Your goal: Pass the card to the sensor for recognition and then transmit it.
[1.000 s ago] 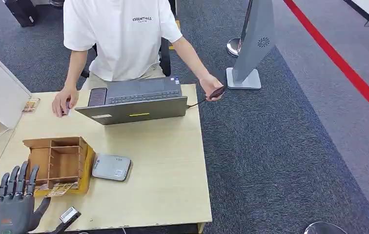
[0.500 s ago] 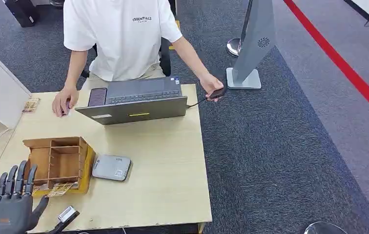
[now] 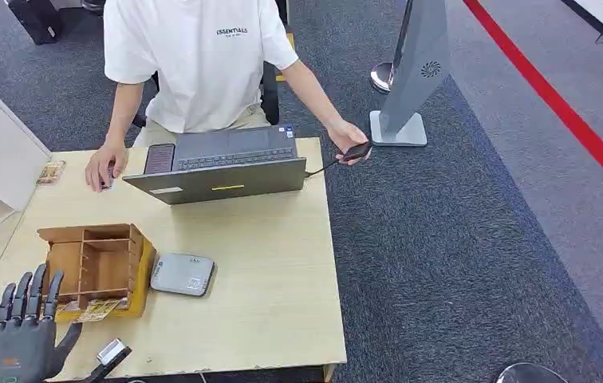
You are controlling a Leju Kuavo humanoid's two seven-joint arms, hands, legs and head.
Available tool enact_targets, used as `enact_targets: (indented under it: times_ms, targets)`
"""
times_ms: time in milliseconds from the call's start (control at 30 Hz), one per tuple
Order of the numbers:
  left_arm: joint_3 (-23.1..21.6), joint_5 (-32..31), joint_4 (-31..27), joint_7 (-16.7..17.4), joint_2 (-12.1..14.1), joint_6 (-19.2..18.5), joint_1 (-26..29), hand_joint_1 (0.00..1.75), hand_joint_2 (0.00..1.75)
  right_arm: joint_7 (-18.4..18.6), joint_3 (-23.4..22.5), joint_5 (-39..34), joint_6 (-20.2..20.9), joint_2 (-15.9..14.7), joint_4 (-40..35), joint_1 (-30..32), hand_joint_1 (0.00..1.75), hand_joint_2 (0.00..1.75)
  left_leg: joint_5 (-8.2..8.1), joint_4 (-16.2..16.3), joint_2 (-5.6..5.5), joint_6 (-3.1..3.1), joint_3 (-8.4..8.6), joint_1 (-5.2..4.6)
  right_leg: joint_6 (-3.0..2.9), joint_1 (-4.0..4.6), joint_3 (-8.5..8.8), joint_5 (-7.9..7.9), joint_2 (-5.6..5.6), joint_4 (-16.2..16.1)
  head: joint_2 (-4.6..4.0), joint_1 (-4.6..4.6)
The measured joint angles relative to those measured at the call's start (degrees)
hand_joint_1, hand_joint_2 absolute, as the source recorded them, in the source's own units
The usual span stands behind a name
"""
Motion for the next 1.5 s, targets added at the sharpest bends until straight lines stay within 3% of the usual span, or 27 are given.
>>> enact_targets:
  times_ms: [1500]
  targets:
    - [-0.3, -3.1, 1.1, 0.0, -1.2, 0.0, -0.2, 0.0, 1.75, -0.1, 0.0, 0.7, 0.1, 0.0, 0.0, -0.1, 0.0, 1.75, 0.0, 0.0, 0.0, 0.0, 0.02, 0.0, 0.0, 0.0, 0.0, 0.0, 0.01, 0.0, 0.0, 0.0]
